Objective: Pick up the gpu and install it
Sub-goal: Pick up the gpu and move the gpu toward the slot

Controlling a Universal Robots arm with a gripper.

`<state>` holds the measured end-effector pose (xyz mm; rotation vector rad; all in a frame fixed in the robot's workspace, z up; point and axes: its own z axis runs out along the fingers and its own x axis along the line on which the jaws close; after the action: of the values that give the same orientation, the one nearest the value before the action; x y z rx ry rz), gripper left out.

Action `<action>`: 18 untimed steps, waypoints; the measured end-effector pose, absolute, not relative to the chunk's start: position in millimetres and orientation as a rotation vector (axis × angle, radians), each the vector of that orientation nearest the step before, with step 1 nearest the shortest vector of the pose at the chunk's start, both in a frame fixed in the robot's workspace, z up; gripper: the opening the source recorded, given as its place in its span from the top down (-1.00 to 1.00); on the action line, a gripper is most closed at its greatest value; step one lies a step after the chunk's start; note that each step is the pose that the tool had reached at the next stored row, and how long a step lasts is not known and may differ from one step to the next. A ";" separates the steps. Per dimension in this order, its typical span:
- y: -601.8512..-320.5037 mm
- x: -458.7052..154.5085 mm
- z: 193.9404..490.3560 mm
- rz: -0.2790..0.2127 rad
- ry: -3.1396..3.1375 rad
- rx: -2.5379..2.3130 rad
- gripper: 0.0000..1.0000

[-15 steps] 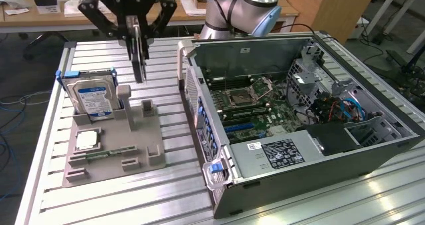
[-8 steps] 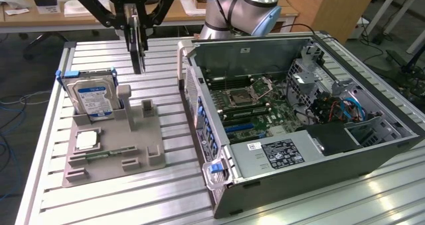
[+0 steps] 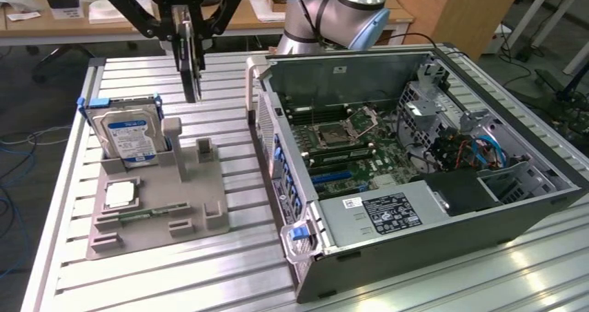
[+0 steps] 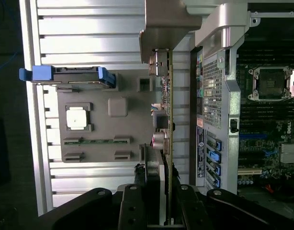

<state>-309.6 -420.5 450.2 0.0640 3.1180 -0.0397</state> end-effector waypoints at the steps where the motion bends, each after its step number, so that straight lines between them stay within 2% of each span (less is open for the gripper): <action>1: -420.5 -309.0 450.2 -0.040 3.118 0.064 0.44; 18: -420.5 -290.2 449.1 -0.040 3.118 0.064 0.44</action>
<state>-290.2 -420.5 449.1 0.0642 3.1180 -0.0400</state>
